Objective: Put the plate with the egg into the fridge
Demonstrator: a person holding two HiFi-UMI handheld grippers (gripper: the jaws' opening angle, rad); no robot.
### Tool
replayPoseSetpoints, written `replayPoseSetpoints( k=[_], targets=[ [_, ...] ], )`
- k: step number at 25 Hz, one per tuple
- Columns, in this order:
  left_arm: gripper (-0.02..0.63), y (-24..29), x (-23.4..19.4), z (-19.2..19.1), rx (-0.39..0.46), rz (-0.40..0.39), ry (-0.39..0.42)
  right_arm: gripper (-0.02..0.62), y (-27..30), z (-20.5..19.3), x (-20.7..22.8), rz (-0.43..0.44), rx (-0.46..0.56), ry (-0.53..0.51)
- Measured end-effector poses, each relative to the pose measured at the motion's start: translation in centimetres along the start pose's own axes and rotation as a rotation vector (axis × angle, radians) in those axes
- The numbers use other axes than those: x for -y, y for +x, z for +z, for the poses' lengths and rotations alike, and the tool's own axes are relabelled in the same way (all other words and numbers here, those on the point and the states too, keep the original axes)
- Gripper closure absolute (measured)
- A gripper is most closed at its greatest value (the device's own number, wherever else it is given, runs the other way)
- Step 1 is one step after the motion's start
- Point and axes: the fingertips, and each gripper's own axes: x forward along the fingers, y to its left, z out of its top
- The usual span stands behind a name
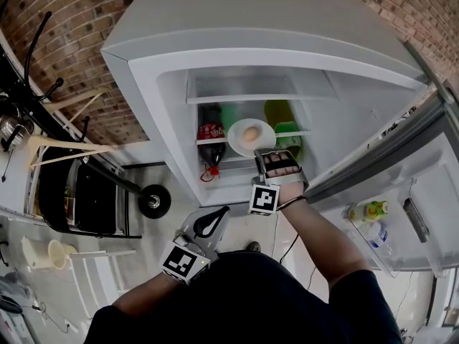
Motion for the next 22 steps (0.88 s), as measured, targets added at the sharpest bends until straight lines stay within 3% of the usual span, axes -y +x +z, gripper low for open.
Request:
replayPoseSetpoints(
  k=[13,22],
  targets=[
    [0.601,0.0,0.1,-0.1,0.003,-0.011,0.002,0.557,2.4,0.2,-0.5,0.126,0.007,-0.031],
    [0.601,-0.2,-0.2,-0.2,-0.012,0.004,0.005,0.546,3.8,0.4,-0.3,0.152,0.012,-0.032]
  ],
)
